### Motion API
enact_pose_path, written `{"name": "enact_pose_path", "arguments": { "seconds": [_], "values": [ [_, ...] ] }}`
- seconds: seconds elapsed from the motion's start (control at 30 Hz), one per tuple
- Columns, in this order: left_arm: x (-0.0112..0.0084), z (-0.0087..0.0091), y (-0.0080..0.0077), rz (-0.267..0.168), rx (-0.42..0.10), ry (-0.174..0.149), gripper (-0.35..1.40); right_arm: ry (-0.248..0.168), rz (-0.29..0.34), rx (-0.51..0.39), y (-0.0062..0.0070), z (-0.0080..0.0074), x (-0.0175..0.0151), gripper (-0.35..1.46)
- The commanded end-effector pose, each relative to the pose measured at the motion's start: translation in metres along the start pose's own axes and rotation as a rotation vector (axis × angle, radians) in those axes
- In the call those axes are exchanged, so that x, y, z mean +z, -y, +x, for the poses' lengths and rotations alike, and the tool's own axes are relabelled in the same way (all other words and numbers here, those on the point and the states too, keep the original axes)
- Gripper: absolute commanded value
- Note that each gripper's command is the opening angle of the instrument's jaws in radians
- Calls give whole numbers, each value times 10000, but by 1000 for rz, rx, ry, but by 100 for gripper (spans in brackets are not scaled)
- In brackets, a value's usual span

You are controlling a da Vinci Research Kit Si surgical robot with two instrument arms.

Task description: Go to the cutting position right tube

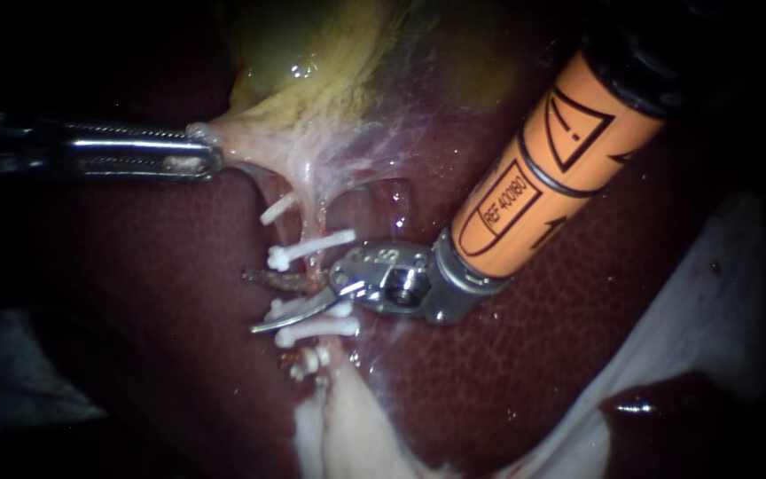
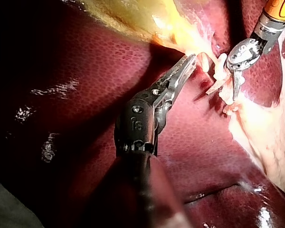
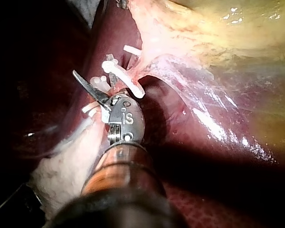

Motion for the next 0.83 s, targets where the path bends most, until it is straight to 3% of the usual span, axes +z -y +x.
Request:
{"name": "enact_pose_path", "arguments": {
  "seconds": [0.03, 0.5, 0.83],
  "values": [
    [0, 0, 0, 0, 0, 0, -35, -1, 0, 5, 1, 2, -1, 130],
    [-1, 0, 0, 0, 0, 0, -35, -47, 25, 78, 27, 25, -2, 139],
    [-1, 0, 0, 0, 0, 0, -35, -47, 25, 84, 27, 25, -2, 140]
  ]
}}
